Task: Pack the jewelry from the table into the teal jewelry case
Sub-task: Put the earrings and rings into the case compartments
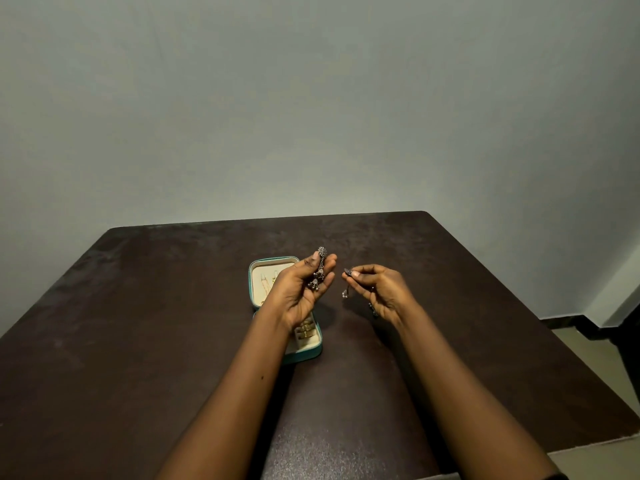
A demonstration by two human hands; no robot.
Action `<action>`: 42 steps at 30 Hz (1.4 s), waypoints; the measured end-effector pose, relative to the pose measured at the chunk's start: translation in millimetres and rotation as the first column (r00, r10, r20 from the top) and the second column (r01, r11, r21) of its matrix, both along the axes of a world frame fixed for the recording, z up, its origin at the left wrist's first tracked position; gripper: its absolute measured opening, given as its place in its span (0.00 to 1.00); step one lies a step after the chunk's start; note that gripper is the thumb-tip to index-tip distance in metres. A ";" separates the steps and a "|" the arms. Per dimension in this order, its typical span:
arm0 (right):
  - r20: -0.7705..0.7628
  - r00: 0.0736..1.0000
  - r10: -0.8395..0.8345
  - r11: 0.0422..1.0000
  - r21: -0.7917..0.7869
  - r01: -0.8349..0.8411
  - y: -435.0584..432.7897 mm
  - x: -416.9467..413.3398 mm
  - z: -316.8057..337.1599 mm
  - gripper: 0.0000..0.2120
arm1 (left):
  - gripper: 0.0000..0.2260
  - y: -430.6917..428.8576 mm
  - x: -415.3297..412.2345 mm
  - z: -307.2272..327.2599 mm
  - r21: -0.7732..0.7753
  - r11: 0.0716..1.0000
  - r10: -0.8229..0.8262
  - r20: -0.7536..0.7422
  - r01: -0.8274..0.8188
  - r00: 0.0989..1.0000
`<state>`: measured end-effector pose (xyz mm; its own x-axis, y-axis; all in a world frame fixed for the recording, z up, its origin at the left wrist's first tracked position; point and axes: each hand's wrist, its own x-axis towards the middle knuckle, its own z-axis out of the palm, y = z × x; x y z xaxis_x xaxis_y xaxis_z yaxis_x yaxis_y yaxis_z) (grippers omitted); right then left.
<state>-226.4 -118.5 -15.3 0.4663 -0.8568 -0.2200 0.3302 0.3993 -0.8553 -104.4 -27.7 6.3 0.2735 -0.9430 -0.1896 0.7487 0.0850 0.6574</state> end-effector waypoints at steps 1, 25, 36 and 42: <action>0.004 1.000 0.000 1.000 -0.005 0.000 0.8 -0.1 0.9 0.10 | 0.06 0.7 0.2 0.5 -0.001 1.000 0.007 0.014 -0.007 1.000; -0.087 0.995 0.042 0.996 -0.078 -0.049 16.0 0.4 20.0 0.08 | 0.07 15.1 2.0 13.5 -0.174 0.977 0.210 0.692 -0.123 0.691; -0.594 0.803 -0.043 0.877 -0.408 -0.255 20.1 -7.0 24.3 0.12 | 0.07 18.1 1.0 11.9 -0.158 0.980 0.193 0.625 -0.120 0.756; -0.223 0.971 0.080 0.940 -0.307 -0.148 24.6 -6.6 30.4 0.13 | 0.06 19.5 2.0 10.0 -0.162 0.983 0.161 0.545 -0.086 0.823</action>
<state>-232.9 -93.9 15.1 0.5388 -0.8413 -0.0444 0.1032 0.1182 -0.9876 -102.4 -8.2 16.3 0.4122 -0.8994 0.1456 0.2395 0.2612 0.9351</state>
